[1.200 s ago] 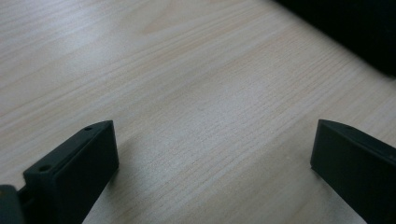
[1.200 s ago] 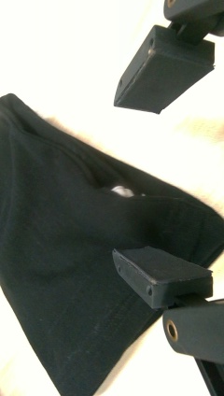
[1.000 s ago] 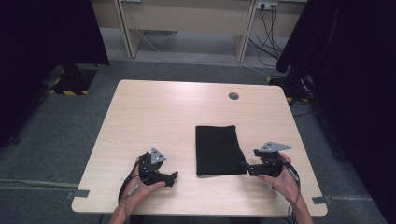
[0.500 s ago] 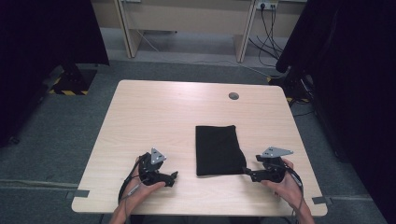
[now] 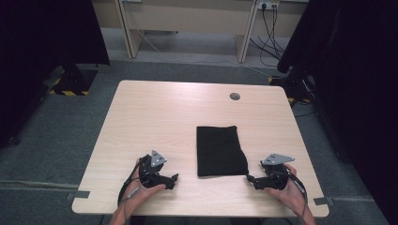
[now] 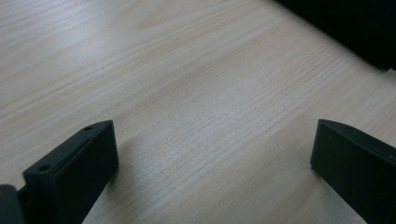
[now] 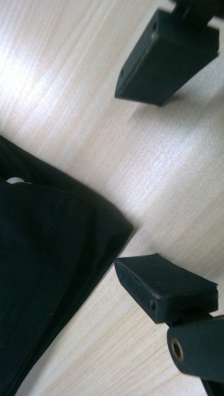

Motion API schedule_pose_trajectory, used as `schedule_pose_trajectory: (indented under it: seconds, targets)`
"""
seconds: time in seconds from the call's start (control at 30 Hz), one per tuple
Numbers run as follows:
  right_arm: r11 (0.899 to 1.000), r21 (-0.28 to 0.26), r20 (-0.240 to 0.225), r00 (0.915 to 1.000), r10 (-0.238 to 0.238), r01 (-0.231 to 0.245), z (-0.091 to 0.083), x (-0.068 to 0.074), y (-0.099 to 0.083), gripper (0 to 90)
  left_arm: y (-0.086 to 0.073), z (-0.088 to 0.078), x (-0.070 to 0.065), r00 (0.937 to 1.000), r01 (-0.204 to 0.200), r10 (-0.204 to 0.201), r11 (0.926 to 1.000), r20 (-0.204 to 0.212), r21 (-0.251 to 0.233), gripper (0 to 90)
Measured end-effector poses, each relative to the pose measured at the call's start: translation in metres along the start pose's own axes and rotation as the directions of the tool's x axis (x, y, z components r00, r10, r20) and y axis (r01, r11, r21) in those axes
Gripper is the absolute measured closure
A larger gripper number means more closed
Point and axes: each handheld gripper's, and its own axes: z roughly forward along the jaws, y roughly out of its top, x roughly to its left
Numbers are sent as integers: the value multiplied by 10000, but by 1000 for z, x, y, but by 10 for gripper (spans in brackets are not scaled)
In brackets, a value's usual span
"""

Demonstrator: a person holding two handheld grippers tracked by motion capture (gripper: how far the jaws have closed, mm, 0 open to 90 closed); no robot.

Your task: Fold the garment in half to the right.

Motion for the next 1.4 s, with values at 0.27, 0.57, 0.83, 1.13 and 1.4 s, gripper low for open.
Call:
schedule_pose_trajectory:
  seconds: [0.27,0.57,0.83,1.13,1.4]
  targets:
    - [9999,-109,47,10000,62,-62,-5,-1,-7,131,-3,-3,0,10000,-78,78,10000,21,32,0]
    - [9998,-148,87,9999,114,-113,-9,1,-13,127,-5,-5,-1,10000,-50,50,10000,2,23,0]
    - [9997,-197,88,9999,118,-116,-12,1,-17,127,-5,-5,-1,10000,-10,10,10000,-36,48,0]
    - [9996,-231,153,9997,182,-179,-16,3,-21,127,-5,-5,-1,10000,-10,10,10000,-38,44,0]
    - [9994,-235,192,9995,253,-248,-21,6,-27,127,-5,-5,-1,10000,-20,20,10000,-29,48,0]
